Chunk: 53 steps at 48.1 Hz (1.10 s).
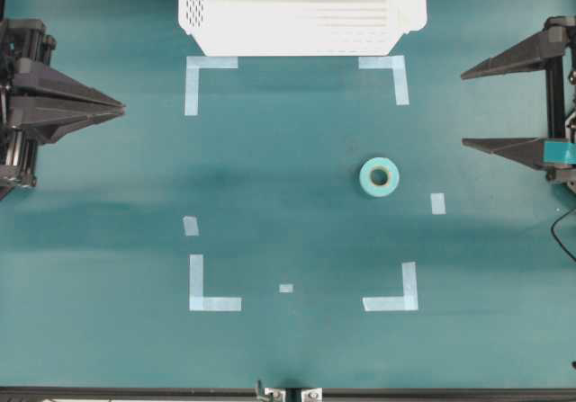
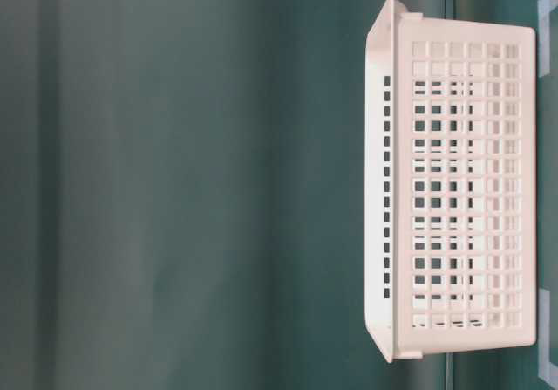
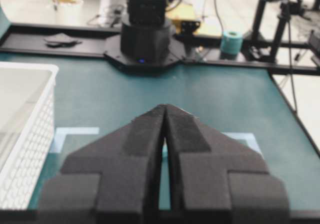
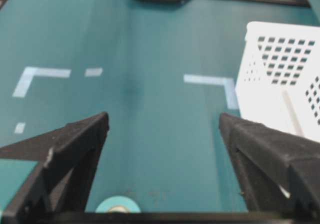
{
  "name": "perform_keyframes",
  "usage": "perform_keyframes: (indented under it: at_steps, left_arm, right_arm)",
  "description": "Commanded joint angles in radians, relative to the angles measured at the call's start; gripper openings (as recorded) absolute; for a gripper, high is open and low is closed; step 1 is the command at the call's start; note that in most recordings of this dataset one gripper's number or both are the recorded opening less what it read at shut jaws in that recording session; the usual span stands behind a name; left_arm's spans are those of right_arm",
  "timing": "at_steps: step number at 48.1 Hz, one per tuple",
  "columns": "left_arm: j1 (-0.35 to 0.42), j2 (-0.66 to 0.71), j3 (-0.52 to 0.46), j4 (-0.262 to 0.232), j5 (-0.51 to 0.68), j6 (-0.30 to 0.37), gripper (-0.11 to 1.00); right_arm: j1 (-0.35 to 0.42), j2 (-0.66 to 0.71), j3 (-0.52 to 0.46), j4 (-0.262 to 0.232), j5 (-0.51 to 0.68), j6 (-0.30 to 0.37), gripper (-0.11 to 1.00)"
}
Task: Put the tape into the white basket.
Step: 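Open the right gripper and move it toward the light-blue tape roll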
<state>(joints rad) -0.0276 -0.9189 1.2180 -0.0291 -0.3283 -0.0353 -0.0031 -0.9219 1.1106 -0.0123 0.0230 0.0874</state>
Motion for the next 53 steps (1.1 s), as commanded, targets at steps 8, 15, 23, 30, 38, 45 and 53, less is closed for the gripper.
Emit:
perform_keyframes:
  at_steps: [8,15,23,30,38,45,53]
  left_arm:
    - [-0.005,-0.067,0.034,-0.002,0.100,0.002,-0.11]
    - [-0.005,-0.155,0.075,-0.002,0.178,0.002,-0.11]
    - [-0.005,-0.273,0.130,-0.002,0.256,0.000,-0.11]
    - [-0.005,-0.379,0.189,-0.002,0.299,0.002,-0.11]
    - [-0.005,-0.454,0.236,0.000,0.344,0.006,-0.11]
    - [-0.005,-0.460,0.265,0.003,0.362,0.009,-0.11]
    - [-0.005,-0.463,0.295,0.003,0.357,0.009,-0.11]
  right_arm:
    - [-0.002,0.040,-0.123,0.002,0.225,0.012,0.98]
    - [0.006,0.077,-0.172,0.002,0.281,0.012,0.98]
    - [0.028,0.149,-0.219,0.003,0.322,0.014,0.98]
    - [0.052,0.242,-0.268,0.003,0.390,0.014,0.98]
    - [0.054,0.319,-0.314,0.003,0.460,0.014,0.98]
    - [0.055,0.370,-0.341,0.003,0.492,0.018,0.98]
    - [0.060,0.430,-0.368,0.003,0.535,0.063,0.98]
